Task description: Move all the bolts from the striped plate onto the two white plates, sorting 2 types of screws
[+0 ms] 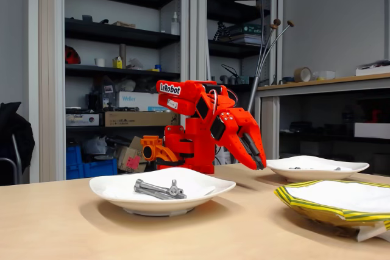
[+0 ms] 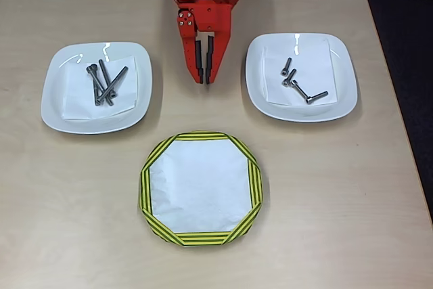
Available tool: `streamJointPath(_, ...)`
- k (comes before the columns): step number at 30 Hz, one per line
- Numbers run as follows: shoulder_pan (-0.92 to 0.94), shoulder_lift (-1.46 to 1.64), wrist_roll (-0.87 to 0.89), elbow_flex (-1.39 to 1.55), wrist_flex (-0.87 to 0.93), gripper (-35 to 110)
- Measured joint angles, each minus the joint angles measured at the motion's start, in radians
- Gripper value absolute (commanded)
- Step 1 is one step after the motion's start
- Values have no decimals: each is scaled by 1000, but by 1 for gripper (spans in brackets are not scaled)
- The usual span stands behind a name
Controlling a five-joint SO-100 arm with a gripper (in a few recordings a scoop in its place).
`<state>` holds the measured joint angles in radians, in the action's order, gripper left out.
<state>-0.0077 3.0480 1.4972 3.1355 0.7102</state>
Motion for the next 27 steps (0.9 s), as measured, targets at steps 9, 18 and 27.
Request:
streamJointPath(9,54,201,-77,0,403,0)
streamJointPath(18,100,264,15,2,591,0)
streamJointPath(27,94,265,-38,2,594,0)
